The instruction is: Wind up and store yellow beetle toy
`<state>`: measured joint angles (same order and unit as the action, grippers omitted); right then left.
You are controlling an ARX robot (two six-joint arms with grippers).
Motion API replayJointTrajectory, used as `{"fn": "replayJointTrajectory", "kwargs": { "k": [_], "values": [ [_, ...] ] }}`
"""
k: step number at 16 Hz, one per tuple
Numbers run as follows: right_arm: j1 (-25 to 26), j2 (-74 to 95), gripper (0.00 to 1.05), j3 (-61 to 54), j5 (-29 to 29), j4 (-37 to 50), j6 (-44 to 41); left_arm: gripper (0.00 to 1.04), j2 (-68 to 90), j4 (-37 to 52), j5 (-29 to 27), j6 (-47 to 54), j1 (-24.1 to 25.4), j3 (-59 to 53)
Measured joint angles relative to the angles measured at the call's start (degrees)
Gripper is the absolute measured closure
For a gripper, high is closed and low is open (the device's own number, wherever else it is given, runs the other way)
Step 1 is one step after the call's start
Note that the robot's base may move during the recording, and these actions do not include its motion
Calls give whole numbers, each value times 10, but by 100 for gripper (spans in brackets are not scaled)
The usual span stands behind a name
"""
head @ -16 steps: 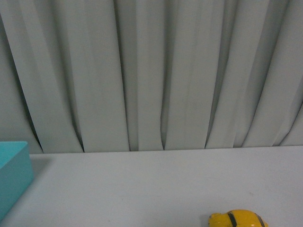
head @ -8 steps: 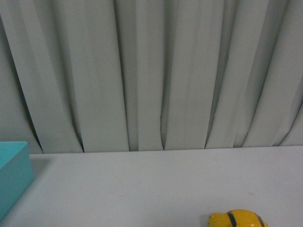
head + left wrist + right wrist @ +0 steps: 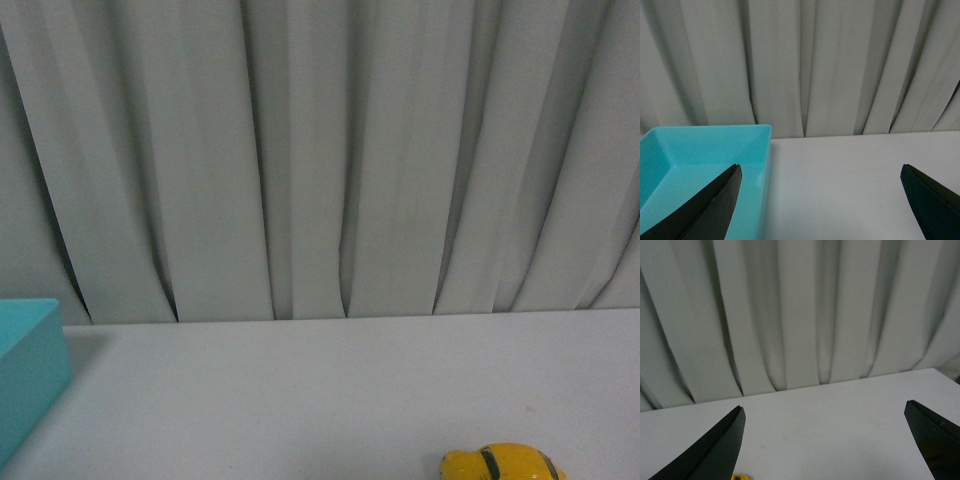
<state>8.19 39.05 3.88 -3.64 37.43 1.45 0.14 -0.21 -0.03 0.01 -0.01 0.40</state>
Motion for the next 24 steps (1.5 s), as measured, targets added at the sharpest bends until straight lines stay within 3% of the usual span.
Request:
{"fn": "replayJointTrajectory", "kwargs": {
  "k": [2, 4, 6, 9, 13, 19, 24],
  "values": [
    [25, 135, 7, 41, -66, 98, 0, 7, 0, 0, 0, 0, 0, 0],
    [34, 259, 7, 93, -128, 137, -3, 7, 0, 0, 0, 0, 0, 0],
    [9, 391, 7, 166, -199, 124, -46, 7, 0, 0, 0, 0, 0, 0],
    [-15, 457, 7, 200, -282, 116, -125, 7, 0, 0, 0, 0, 0, 0],
    [-6, 515, 7, 290, -405, -115, -407, 7, 0, 0, 0, 0, 0, 0],
    [36, 590, 7, 410, -468, -470, -757, 7, 0, 0, 0, 0, 0, 0],
    [58, 672, 7, 484, -465, -543, -869, 7, 0, 0, 0, 0, 0, 0]
  ]
}}
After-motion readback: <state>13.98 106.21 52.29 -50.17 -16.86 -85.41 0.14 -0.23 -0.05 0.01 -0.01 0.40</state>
